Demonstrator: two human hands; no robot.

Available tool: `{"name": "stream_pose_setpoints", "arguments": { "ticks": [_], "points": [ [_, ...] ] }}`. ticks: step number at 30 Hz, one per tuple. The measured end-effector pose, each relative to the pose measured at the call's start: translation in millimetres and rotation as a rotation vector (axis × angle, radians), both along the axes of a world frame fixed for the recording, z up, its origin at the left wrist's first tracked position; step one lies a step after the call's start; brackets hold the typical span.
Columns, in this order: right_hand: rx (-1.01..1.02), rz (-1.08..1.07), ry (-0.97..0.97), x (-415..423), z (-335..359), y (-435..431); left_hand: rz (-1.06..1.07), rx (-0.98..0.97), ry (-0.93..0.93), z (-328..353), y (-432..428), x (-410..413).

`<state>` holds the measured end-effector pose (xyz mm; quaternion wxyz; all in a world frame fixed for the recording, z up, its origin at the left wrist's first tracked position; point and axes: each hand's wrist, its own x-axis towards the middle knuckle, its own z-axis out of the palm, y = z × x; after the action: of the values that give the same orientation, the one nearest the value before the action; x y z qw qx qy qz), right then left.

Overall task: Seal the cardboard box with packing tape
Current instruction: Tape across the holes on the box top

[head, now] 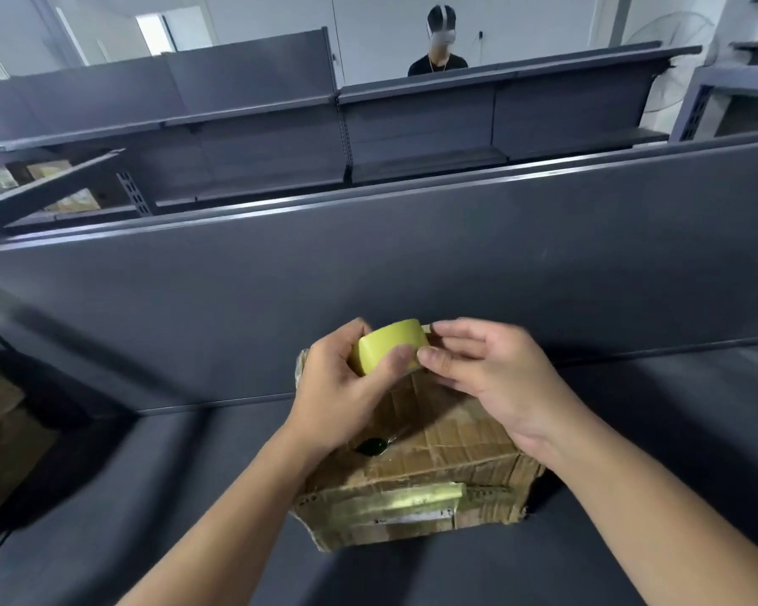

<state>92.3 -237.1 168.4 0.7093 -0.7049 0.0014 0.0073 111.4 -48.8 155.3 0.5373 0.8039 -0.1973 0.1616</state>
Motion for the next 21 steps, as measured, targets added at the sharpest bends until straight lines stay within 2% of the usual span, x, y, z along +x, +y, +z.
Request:
{"name": "stream_pose_setpoints", "arguments": {
  "ticks": [7,15,21],
  "points": [
    [-0.208,-0.168,-0.154,-1.2,-2.4,8.1,0.071,0.156,-0.154,-6.4,-5.1,-2.4],
    [-0.405,-0.239,-0.315,-6.6,6.2,12.6,0.090,0.213,-0.235,-9.2,-5.0,-0.3],
    [-0.273,-0.226,-0.309,-5.3,3.8,17.6,0.064,0.094,-0.244,-12.8,-1.3,1.7]
  ]
}}
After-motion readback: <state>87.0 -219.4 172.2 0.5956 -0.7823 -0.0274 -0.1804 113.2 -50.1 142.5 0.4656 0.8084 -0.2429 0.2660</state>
